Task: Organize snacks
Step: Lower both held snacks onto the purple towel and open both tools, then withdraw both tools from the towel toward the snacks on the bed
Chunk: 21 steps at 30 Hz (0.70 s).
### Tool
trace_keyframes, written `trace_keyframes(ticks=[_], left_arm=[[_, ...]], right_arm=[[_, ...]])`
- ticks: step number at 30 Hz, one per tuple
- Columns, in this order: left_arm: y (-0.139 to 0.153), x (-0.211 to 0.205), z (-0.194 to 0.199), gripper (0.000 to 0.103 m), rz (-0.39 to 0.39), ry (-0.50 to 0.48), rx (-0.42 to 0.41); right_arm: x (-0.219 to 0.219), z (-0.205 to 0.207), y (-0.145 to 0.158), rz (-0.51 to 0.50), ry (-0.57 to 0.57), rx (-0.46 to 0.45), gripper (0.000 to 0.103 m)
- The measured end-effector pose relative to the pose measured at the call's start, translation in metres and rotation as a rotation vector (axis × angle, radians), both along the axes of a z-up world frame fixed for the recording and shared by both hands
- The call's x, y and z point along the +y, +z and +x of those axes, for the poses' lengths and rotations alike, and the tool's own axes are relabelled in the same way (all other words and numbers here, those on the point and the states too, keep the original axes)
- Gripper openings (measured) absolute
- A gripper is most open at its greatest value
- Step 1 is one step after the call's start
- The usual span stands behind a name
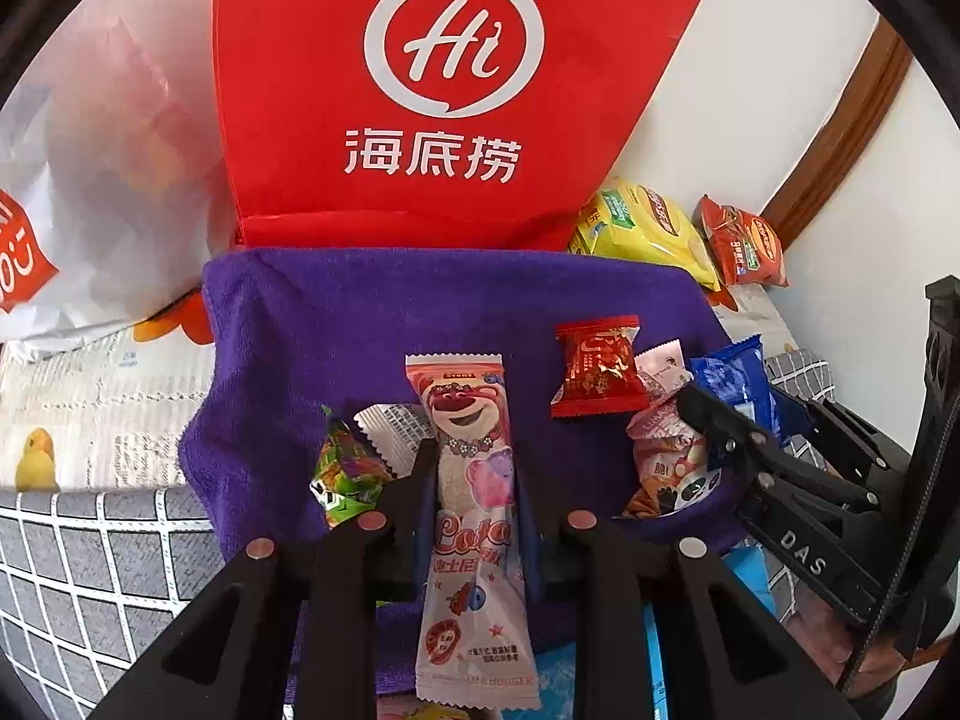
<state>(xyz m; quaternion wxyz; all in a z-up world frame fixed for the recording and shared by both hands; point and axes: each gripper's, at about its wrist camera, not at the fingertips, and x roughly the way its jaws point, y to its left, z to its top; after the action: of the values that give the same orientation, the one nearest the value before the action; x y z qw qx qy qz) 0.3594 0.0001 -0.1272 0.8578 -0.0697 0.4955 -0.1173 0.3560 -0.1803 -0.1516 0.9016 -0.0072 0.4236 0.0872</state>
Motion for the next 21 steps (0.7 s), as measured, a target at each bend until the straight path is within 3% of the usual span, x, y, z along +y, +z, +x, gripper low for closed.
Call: trace_keyframes(ticks=[4, 5, 6, 8, 21], left_arm=[[0.001, -0.004, 0.0, 0.025, 0.008, -0.018, 0.007], [0.002, -0.005, -0.001, 0.033, 0.008, -0.022, 0.009], [0.003, -0.006, -0.001, 0.05, 0.004, -0.022, 0.01], [0.007, -0.007, -0.004, 0.073, -0.017, -0.022, 0.004], [0.039, 0.006, -0.057, 0.073, -0.037, -0.01, -0.073]], right_arm=[[-0.003, 0.0, 0.004, 0.001, -0.005, -0.004, 0.059], [-0.005, -0.002, 0.006, 0.007, -0.008, -0.006, 0.062], [-0.007, -0.003, 0.008, 0.016, -0.014, -0.006, 0.067], [-0.011, -0.006, 0.012, 0.036, -0.032, -0.012, 0.071], [-0.021, -0.049, 0.032, 0.047, -0.063, -0.023, 0.073]])
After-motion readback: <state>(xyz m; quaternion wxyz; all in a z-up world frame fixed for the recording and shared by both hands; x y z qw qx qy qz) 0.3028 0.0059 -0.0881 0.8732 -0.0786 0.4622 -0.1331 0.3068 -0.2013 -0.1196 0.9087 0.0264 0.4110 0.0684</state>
